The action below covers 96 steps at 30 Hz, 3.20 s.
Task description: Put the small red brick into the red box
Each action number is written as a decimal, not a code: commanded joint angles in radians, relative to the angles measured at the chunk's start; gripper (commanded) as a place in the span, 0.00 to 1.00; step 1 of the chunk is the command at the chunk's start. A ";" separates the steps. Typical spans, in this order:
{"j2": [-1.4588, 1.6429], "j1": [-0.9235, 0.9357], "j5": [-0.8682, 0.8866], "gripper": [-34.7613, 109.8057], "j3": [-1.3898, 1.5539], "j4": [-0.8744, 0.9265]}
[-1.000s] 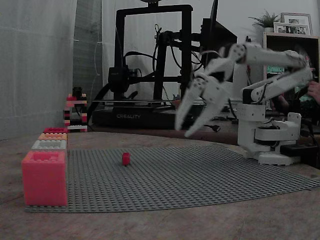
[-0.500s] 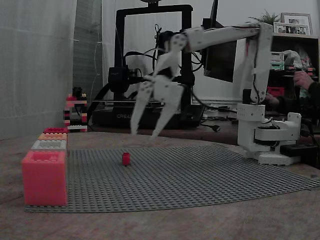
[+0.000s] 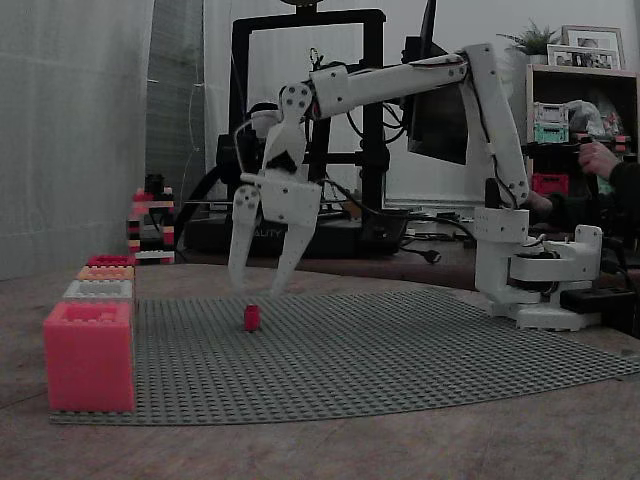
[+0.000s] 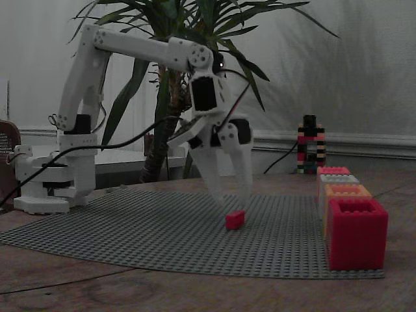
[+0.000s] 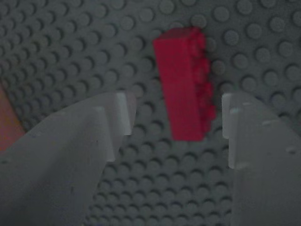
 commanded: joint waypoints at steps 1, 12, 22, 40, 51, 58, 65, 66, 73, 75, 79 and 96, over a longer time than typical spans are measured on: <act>0.017 0.018 0.002 0.35 -0.066 0.011; -0.087 0.017 0.002 0.34 -0.123 -0.015; -0.114 0.023 0.029 0.24 -0.184 -0.015; -0.331 0.235 -0.067 0.24 -0.773 -0.219; -0.430 0.239 -0.123 0.24 -0.773 -0.460; -0.468 0.244 -0.160 0.26 -0.773 -0.538; -0.491 0.244 -0.169 0.33 -0.773 -0.568; -0.489 0.244 -0.167 0.34 -0.773 -0.565; -0.287 0.235 -0.126 0.32 -0.635 -0.561; -0.086 0.221 -0.095 0.24 -0.465 -0.563; 0.319 0.170 -0.124 0.24 -0.137 -0.463; 1.767 0.041 -0.178 0.24 1.215 -0.011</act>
